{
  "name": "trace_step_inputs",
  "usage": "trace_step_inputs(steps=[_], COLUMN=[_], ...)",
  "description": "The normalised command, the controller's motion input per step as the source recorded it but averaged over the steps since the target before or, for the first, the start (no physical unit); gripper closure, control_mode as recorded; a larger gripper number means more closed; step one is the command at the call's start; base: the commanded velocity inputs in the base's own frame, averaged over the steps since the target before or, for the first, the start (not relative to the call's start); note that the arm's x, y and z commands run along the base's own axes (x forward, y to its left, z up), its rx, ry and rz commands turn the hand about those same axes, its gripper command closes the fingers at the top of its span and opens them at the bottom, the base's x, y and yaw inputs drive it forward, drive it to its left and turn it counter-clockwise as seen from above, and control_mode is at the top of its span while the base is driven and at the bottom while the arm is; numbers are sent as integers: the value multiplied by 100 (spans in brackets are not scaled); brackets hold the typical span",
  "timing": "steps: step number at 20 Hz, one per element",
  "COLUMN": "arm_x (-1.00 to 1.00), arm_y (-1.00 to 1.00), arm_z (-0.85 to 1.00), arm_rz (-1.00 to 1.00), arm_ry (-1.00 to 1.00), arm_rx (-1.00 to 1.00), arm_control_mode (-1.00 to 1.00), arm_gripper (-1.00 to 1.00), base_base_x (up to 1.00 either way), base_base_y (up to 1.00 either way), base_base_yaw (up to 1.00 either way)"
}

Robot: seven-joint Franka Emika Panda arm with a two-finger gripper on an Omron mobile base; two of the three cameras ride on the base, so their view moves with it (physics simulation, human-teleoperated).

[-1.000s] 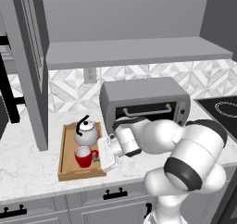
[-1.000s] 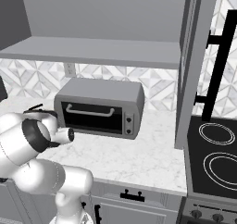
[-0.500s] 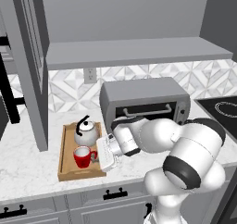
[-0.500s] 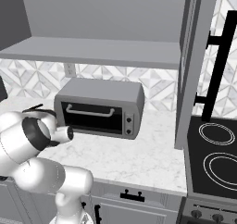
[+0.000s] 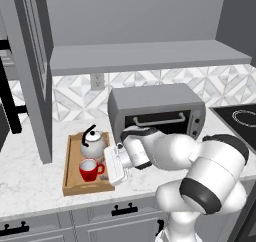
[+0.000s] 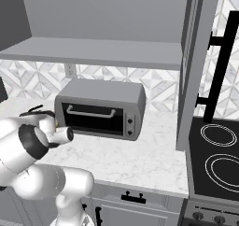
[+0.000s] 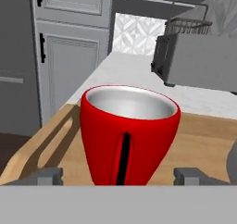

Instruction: Pick the kettle from the counter and place it on the tray. Then pick the mug from the cabinet and place it on the tray. Then close the cabinet doors.

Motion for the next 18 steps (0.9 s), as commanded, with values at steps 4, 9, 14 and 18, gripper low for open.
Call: trace_step_inputs(steps=[4,9,14,18], arm_x=[-25,-18,-19,-29], arm_y=[-42,-34,-31,-46], arm_z=[22,49,79,67], arm_rz=[0,-5,-15,-20], arm_ry=[-14,-4,0,0], arm_rx=[6,6,1,1], arm_control_mode=[-100,-100,-100,-100], arm_gripper=[-100,-100,-100,-100], base_base_x=[0,0,0,0], base_base_y=[0,0,0,0], base_base_yaw=[0,0,0,0])
